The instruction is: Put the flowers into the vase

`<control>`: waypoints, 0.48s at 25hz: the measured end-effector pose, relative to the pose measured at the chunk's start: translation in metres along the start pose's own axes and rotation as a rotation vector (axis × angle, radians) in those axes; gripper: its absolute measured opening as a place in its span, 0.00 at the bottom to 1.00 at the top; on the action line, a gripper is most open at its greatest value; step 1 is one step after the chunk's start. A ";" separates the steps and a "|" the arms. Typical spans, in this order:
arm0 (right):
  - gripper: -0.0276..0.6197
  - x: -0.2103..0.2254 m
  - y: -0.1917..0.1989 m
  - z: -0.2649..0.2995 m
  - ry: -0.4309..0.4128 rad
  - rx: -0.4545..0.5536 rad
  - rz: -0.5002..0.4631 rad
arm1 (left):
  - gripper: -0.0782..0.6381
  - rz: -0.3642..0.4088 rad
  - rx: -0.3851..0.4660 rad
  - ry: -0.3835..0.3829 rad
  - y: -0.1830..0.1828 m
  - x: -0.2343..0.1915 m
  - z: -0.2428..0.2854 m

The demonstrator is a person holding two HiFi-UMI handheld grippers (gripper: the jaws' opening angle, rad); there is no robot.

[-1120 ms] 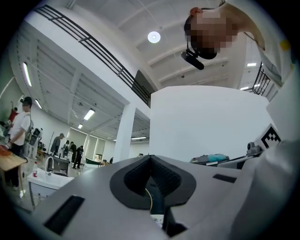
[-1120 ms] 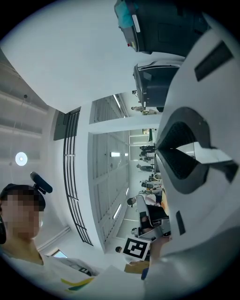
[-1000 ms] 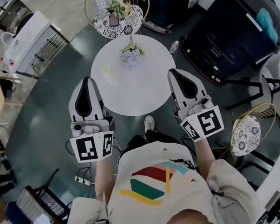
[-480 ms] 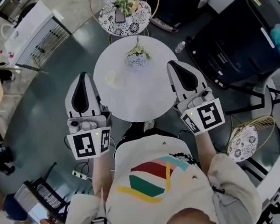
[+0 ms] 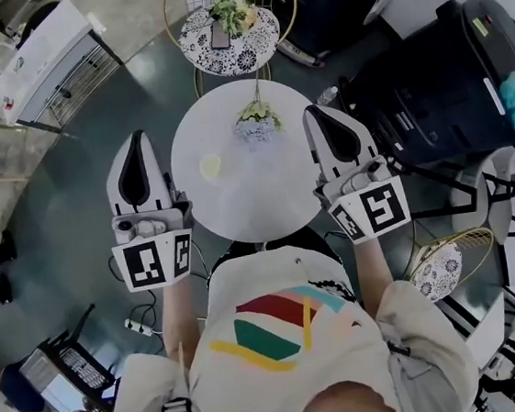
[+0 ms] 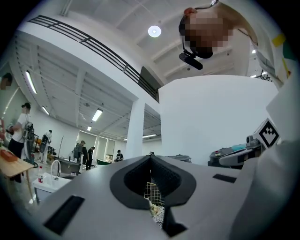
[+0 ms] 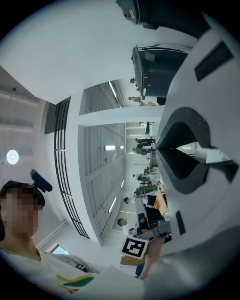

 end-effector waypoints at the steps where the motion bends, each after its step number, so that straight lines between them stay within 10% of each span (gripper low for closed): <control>1: 0.05 0.001 0.001 0.003 -0.004 -0.003 -0.002 | 0.11 0.002 -0.005 -0.005 0.001 -0.001 0.002; 12: 0.05 0.042 0.012 0.033 -0.182 -0.031 -0.079 | 0.12 0.038 -0.027 -0.188 0.008 0.003 -0.006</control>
Point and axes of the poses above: the fingertips, and each gripper's own axes: z forward along the fingers, x to its right, y out of its underside, the point moved 6 cm from there along -z, backward along the fingers, and after that the axes turned 9 degrees about -x, right-handed, at the moved point
